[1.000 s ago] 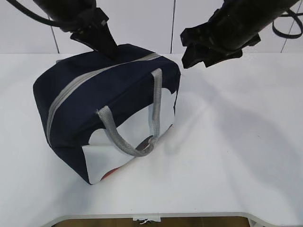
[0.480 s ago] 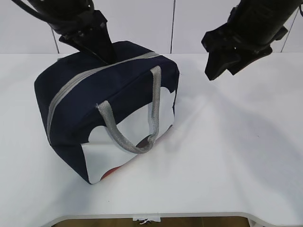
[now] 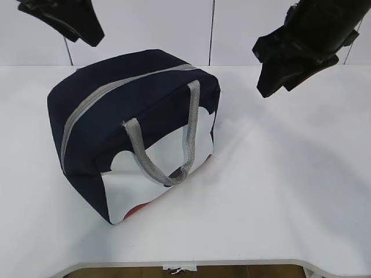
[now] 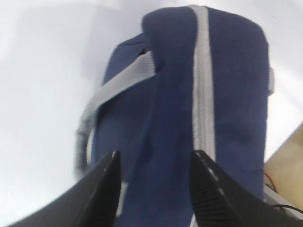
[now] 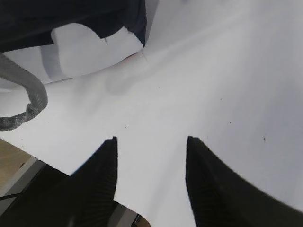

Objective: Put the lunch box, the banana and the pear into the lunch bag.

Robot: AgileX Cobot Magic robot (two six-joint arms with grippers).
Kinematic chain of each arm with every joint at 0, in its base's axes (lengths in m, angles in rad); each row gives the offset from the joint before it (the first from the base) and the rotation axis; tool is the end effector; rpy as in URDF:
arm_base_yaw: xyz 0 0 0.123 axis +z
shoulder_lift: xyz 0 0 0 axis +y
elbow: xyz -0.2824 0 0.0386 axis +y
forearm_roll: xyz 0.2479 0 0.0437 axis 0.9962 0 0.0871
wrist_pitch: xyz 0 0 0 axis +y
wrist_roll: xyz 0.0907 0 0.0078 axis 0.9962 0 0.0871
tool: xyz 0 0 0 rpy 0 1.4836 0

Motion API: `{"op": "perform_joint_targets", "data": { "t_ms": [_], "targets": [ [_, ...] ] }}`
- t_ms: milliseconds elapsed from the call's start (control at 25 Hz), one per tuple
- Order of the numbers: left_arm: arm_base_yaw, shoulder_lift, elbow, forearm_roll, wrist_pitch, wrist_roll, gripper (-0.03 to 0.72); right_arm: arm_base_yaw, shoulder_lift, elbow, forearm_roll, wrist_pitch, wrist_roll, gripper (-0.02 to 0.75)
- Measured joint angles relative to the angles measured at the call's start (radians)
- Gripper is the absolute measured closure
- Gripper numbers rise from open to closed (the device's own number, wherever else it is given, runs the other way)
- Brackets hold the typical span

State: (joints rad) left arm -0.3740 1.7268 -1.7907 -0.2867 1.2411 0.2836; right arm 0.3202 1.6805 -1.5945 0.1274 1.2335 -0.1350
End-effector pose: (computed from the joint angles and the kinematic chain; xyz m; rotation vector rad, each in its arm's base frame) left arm 0.3337 -0.1572 0.3781 0.8213 2.5157 -0.4206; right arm 0.3289 0.1206 0.3365 -0.6040 2.7425 0.2228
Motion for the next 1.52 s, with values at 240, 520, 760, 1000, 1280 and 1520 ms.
{"op": "perform_joint_targets", "data": {
  "t_ms": [240,520,760,1000,1280,1520],
  "targets": [
    [0.000,-0.152,0.135,0.109,0.002,-0.062,0.327,0.000,-0.094,0.067,0.002,0.000,0.000,0.367],
    [0.000,-0.365,0.278,0.121,0.007,-0.066,0.327,0.000,-0.299,0.224,0.002,0.004,0.017,0.368],
    [0.000,-0.583,0.378,0.122,0.012,-0.068,0.327,0.000,-0.503,0.321,0.011,0.016,0.029,0.368],
    [0.000,-0.830,0.514,0.122,0.021,-0.068,0.327,0.000,-0.715,0.397,0.028,0.022,0.033,0.368],
    [0.000,-1.106,0.675,0.122,0.027,-0.068,0.327,0.000,-0.955,0.490,0.038,0.027,0.033,0.368],
    [0.000,-1.204,0.736,0.122,0.028,-0.068,0.327,0.000,-1.141,0.605,0.038,0.032,0.033,0.368]
  ]
}}
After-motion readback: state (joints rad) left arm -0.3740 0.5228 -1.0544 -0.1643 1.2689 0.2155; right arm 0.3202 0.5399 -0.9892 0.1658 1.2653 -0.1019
